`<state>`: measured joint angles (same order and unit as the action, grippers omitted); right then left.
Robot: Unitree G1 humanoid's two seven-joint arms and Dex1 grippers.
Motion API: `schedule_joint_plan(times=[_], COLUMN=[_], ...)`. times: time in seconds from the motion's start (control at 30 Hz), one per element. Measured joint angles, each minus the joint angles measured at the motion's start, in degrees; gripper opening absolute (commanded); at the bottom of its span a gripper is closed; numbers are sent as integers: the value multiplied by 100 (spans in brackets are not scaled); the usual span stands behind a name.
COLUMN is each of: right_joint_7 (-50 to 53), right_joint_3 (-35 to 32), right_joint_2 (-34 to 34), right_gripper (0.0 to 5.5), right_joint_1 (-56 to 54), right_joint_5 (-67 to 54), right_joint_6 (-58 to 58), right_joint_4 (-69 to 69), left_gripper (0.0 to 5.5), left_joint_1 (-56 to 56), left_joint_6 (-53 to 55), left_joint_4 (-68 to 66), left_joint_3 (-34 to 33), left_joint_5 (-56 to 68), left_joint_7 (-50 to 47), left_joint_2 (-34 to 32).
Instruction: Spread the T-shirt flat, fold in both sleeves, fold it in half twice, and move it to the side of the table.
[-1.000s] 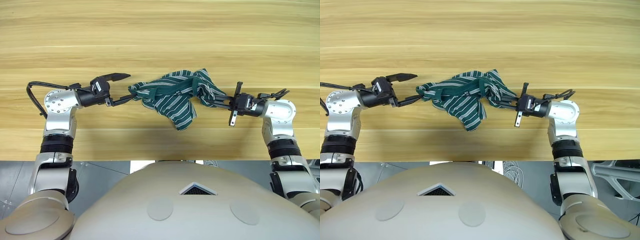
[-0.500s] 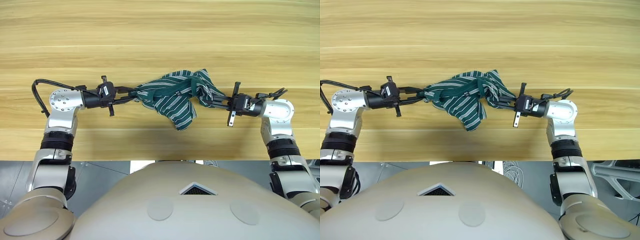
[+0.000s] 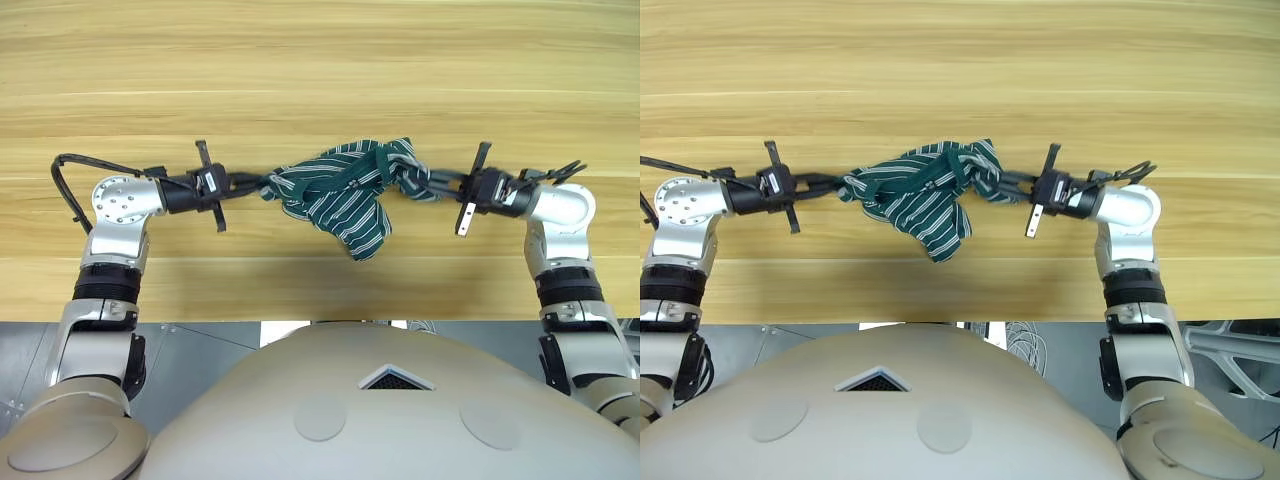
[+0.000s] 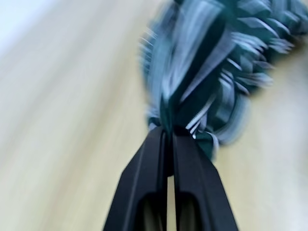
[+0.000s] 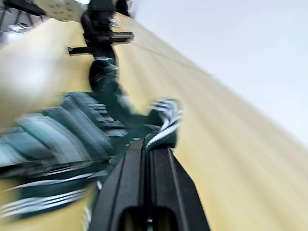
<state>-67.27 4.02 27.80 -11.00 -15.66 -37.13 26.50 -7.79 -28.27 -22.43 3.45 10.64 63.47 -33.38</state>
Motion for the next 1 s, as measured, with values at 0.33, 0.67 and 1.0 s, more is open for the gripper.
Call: schedule_joint_plan(times=[0.33, 0.67, 1.0], right_joint_7=[2142, 3173, 4729], right_joint_3=[-701, -511, -339], right_joint_2=[-92, 11, -512], right_gripper=[0, 0, 0], right_joint_1=[-3565, -4818, -8058], right_joint_5=[460, 1445, 2290], right_joint_6=[806, 1524, 2783], right_joint_4=[-81, 1352, 4956], left_gripper=[3, 3, 3], left_joint_1=[-2461, -3590, -7748], left_joint_6=[1336, 2532, 2188], left_joint_4=[1232, 664, -4826], left_joint_3=[-1609, -1568, -1020], left_joint_5=[1447, 776, -618], left_joint_7=[-2395, -3468, -4443], left_joint_2=[661, 385, 508])
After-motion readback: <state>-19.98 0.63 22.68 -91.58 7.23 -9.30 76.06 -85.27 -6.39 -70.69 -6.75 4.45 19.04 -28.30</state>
